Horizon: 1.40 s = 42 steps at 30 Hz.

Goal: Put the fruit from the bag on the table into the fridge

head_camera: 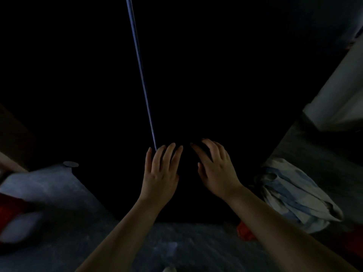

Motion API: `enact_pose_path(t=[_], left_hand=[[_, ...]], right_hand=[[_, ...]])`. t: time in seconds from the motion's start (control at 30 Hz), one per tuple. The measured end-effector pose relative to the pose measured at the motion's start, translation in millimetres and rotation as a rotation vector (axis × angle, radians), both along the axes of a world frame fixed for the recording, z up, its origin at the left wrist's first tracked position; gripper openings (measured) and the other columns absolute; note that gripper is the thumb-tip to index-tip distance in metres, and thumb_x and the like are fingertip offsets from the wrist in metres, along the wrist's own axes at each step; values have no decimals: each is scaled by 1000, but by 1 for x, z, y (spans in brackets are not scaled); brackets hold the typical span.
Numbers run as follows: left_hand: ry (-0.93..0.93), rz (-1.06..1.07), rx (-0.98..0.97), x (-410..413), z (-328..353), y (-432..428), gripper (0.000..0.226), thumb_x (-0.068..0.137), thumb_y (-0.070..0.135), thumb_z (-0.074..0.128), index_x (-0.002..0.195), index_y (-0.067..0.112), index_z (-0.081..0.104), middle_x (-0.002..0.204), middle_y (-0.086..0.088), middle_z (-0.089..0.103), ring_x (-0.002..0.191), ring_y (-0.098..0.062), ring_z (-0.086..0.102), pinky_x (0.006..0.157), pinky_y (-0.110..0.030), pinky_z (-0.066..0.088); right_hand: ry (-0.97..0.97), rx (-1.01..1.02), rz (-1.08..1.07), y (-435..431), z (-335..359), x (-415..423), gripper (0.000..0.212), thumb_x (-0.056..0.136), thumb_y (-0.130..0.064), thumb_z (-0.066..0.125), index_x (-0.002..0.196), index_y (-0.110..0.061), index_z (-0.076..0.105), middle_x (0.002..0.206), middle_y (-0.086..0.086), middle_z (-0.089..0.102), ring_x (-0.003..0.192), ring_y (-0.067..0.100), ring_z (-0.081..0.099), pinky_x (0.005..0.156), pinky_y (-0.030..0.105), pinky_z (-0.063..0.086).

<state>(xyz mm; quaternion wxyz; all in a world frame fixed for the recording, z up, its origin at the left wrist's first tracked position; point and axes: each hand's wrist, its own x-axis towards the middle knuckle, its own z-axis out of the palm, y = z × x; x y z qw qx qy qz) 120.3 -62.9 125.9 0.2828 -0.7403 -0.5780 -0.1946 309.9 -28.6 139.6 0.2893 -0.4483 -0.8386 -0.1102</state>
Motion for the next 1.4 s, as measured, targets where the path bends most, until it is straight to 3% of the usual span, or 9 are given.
enact_pose_path(t=[0.17,0.33,0.43,0.63,0.97,1.1,1.3,1.4], left_hand=[[-8,-12,-24,-12,1,29,58,91,28,43,146,11,34,147,-13,26,133,-33,30,112,-56,23],[-87,-22,-120,-21,9,76,67,87,27,49,147,6,28,150,-17,27,137,-37,27,113,-52,25],[-120,-53,-76,-26,4,97,62,88,24,54,145,9,34,146,-17,28,132,-38,29,110,-51,31],[-90,-112,2,-33,-14,109,56,94,24,42,148,13,28,145,-17,26,129,-39,32,107,-51,35],[-130,-144,42,-28,-25,114,50,100,28,34,148,13,29,146,-17,23,130,-39,31,109,-52,30],[-160,-135,-26,-25,-16,108,53,98,30,32,149,14,26,148,-17,21,134,-40,27,109,-51,28],[-102,-35,-299,-20,16,83,84,83,35,64,150,13,19,154,-16,18,140,-37,21,110,-49,29],[-148,-25,-356,-19,50,60,83,86,42,59,151,16,14,157,-13,14,143,-33,15,113,-45,21]], right_hand=[[-35,23,-25,22,2,-10,61,85,-17,61,142,-16,39,139,10,33,127,29,36,104,41,37],[-72,-56,-121,59,4,-26,61,87,-22,56,144,-15,37,141,9,28,128,27,33,105,44,38],[-74,-32,-160,74,3,-32,58,86,-22,52,142,-17,40,136,10,32,123,28,37,100,44,39],[-58,59,-168,79,-8,-33,57,86,-21,50,141,-20,36,135,10,34,122,29,39,98,44,41],[-82,61,-194,76,-12,-32,57,87,-20,51,142,-19,36,136,11,31,124,30,38,100,45,41],[-86,-44,-210,68,-6,-35,56,88,-24,46,143,-17,36,139,12,29,128,31,35,103,42,38],[-106,-221,-200,41,21,-32,65,90,-31,53,147,-12,28,149,14,29,137,29,29,107,40,34],[-96,-233,-146,19,47,-25,69,92,-37,50,149,-12,21,152,12,24,140,27,24,110,38,29]])
